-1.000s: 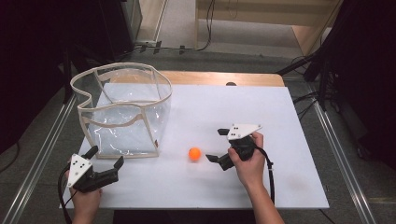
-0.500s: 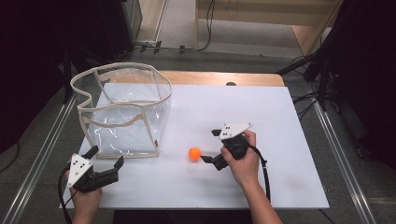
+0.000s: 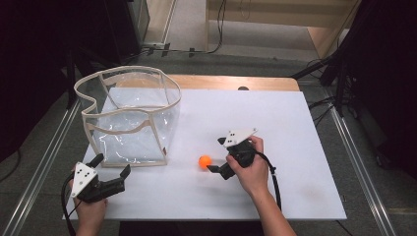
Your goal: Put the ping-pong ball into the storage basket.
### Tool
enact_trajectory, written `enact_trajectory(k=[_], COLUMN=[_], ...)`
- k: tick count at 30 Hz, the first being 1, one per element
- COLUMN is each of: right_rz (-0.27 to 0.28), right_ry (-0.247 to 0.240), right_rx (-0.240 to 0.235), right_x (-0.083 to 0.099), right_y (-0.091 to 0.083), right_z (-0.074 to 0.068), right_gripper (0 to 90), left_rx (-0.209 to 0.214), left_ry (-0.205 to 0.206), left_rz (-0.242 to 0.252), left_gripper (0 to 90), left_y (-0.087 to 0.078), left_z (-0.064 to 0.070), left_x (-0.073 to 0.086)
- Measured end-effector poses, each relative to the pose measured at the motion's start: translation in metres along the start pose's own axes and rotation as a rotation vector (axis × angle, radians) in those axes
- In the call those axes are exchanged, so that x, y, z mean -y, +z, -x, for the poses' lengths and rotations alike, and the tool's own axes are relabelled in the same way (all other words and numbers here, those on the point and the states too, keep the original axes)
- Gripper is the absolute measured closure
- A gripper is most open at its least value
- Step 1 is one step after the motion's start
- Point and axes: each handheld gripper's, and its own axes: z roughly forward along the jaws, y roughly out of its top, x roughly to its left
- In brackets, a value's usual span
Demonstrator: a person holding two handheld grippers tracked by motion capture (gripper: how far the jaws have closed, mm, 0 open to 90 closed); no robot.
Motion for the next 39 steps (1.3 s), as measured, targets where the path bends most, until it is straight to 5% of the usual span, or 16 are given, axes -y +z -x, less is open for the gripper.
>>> enact_trajectory(k=[19, 37, 39], right_rz=[-0.078, -0.227, -0.250], right_ry=[-0.039, -0.053, -0.047], right_rx=[-0.037, -0.040, -0.037], right_x=[-0.015, -0.022, -0.021], right_y=[0.022, 0.039, 0.041], right_z=[-0.005, -0.005, -0.004], right_gripper=[0.0, 0.0, 5.3], left_rx=[0.003, 0.004, 0.004], left_ry=[-0.005, -0.008, -0.008], left_rz=[0.006, 0.006, 0.005], left_gripper=[3.8, 3.7, 3.7], left_y=[0.000, 0.000, 0.000], left_z=[0.000, -0.001, -0.001], left_x=[0.000, 0.000, 0.000])
